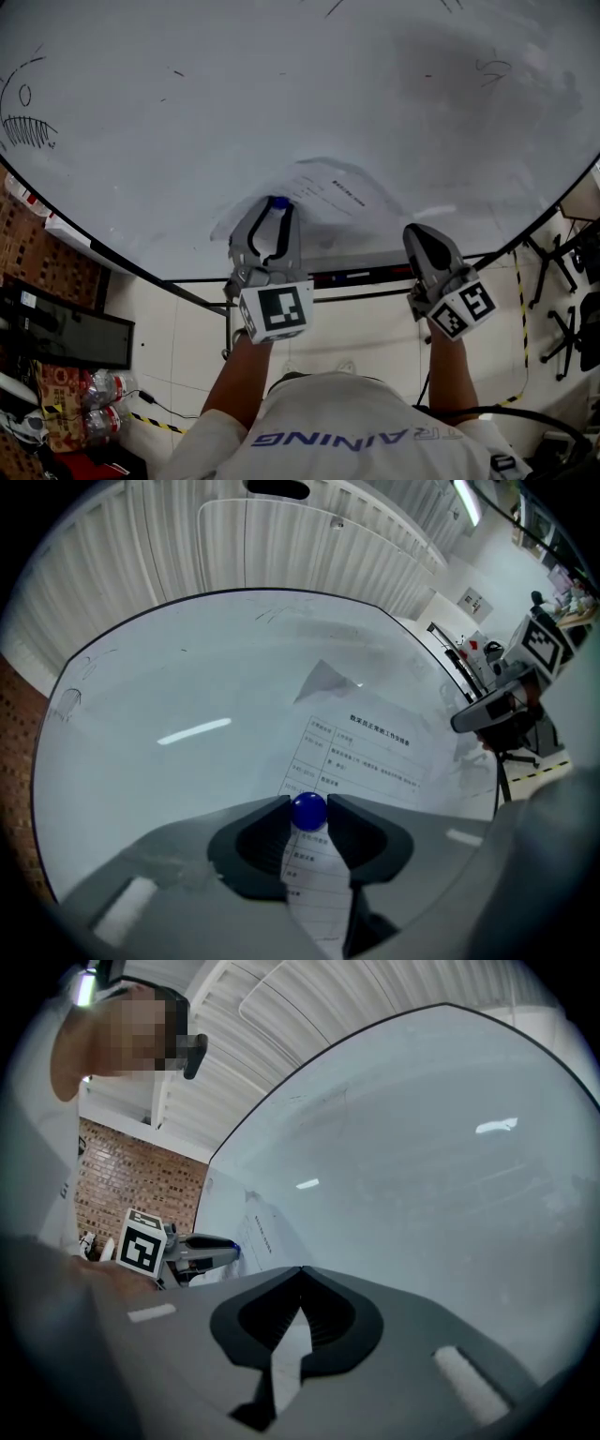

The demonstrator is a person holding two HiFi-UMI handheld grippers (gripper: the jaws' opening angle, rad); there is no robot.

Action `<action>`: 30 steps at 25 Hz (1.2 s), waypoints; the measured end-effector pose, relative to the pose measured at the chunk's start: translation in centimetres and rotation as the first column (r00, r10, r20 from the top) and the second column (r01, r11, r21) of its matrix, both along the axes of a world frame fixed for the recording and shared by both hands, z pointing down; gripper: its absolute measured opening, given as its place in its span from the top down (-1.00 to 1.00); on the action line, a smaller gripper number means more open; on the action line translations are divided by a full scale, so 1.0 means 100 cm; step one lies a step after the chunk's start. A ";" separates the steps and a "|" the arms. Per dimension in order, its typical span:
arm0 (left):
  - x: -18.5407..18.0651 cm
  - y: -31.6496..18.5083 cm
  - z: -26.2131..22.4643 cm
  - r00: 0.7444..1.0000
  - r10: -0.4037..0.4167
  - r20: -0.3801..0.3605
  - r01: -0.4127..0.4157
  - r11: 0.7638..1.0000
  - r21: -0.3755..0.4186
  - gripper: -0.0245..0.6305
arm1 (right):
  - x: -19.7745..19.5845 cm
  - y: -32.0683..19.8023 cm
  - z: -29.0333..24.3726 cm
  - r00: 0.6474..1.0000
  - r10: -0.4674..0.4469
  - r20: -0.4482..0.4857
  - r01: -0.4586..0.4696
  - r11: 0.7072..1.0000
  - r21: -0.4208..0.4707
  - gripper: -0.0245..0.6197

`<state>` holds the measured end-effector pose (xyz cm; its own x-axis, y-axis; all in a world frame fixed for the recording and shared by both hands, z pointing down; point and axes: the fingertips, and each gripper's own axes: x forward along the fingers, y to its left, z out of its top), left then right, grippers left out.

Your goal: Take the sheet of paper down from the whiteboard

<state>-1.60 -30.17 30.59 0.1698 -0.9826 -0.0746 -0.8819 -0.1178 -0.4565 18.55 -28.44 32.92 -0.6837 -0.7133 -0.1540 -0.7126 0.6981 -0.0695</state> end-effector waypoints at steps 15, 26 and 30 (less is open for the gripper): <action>0.001 0.001 -0.010 0.997 0.075 -0.019 -0.075 0.997 -0.003 0.53 | -0.015 -0.007 0.012 0.995 -0.028 -0.097 0.032 0.999 0.034 0.66; -0.001 0.002 -0.004 0.981 0.136 -0.138 -0.142 0.989 -0.037 0.53 | -0.010 0.005 -0.003 0.998 -0.031 -0.061 0.034 0.998 0.044 0.90; -0.003 0.006 0.001 0.970 0.153 -0.187 -0.165 0.985 -0.054 0.53 | -0.006 0.010 -0.004 0.997 -0.012 -0.072 0.016 0.999 0.048 0.90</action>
<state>-1.94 -29.61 30.65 0.3141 -0.9480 -0.0519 -0.9166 -0.2886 -0.2767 17.97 -27.44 32.52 -0.7042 -0.6963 -0.1384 -0.7046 0.7095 0.0155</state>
